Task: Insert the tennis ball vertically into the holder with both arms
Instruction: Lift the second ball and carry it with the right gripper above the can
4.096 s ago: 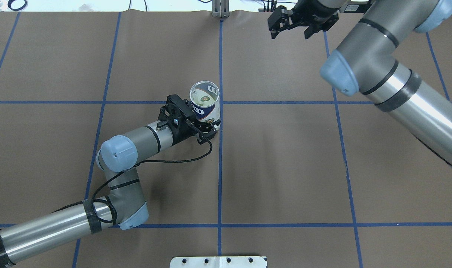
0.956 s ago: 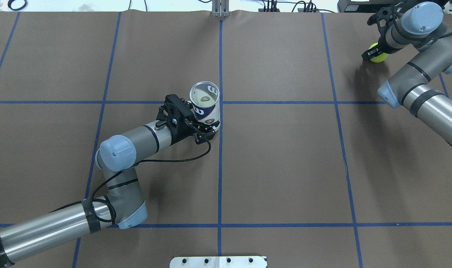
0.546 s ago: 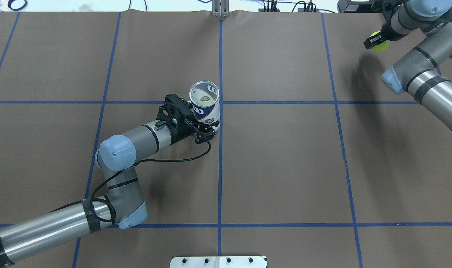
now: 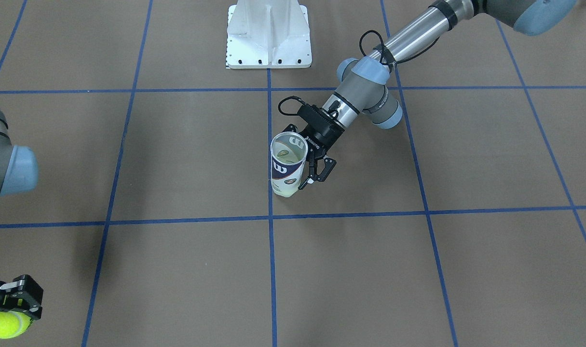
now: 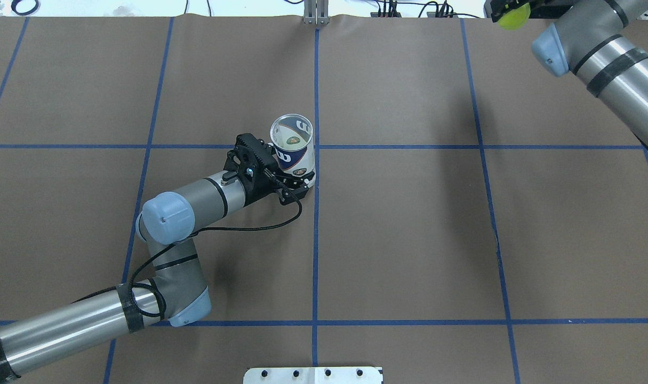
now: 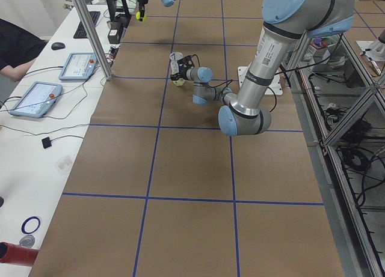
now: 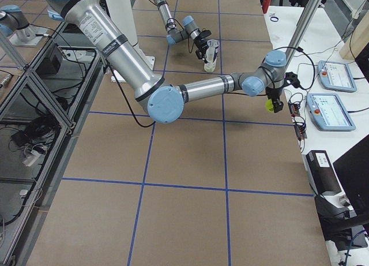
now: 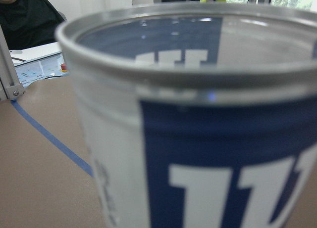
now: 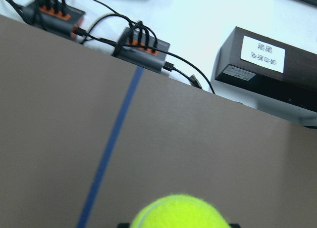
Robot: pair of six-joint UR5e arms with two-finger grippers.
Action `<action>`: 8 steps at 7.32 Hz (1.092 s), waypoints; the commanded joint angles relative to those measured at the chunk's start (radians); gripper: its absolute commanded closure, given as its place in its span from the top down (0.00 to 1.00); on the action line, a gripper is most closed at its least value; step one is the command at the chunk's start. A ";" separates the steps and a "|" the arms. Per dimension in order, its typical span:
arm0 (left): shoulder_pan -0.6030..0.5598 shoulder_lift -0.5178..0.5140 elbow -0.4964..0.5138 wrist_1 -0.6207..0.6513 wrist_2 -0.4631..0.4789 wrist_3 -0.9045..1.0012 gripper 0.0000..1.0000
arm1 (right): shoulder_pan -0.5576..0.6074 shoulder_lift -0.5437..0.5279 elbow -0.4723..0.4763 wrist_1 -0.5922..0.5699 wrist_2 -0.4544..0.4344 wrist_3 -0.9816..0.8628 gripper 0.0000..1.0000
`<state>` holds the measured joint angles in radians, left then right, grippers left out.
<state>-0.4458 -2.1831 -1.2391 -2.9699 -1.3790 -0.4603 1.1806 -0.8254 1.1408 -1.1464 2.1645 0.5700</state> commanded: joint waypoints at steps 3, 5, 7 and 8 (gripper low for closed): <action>0.002 -0.001 0.003 0.000 0.000 0.000 0.99 | -0.200 0.237 0.241 -0.288 0.055 0.537 0.00; 0.004 -0.004 0.003 0.000 0.000 -0.001 0.99 | -0.275 0.345 0.244 -0.392 0.020 0.614 0.00; 0.004 -0.006 0.003 0.000 -0.002 -0.001 0.99 | -0.302 0.353 0.250 -0.392 0.003 0.642 0.00; 0.006 -0.009 0.000 0.000 -0.002 -0.001 0.99 | -0.303 0.353 0.254 -0.394 0.003 0.643 0.00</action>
<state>-0.4413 -2.1892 -1.2370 -2.9698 -1.3801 -0.4617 0.8849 -0.4760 1.3903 -1.5365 2.1705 1.2059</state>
